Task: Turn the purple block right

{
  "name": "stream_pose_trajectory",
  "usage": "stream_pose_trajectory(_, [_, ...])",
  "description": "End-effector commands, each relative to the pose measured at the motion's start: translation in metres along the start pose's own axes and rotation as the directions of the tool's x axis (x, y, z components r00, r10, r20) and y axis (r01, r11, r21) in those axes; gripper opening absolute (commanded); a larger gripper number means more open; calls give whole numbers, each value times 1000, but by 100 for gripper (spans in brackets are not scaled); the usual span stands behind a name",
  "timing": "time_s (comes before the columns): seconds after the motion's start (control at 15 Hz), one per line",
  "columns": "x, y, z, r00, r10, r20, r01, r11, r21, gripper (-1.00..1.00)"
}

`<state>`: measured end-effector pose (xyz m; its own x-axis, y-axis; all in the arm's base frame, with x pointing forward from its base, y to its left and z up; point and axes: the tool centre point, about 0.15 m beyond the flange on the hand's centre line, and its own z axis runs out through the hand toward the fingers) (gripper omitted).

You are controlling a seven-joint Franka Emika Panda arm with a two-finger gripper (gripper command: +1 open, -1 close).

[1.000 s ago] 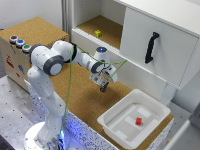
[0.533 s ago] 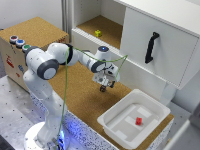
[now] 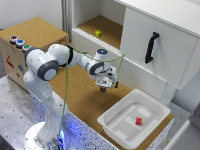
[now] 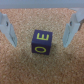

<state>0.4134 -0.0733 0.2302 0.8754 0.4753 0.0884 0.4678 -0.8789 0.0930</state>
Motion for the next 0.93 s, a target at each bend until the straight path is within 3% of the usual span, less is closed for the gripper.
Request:
stream_pose_trajectory(0.0, [6,-5,23,1000,17,-4,-17,999,-49,100])
stream_pose_trajectory(0.13, [8,-6,29,999,38,1,-38,998,-47,100])
stream_pose_trajectory(0.2, [10,-7,32,999,48,-1,-48,998,-48,-100])
stream_pose_trajectory(0.87, [19,-2,37,995,98,0,-98,993,-67,-100])
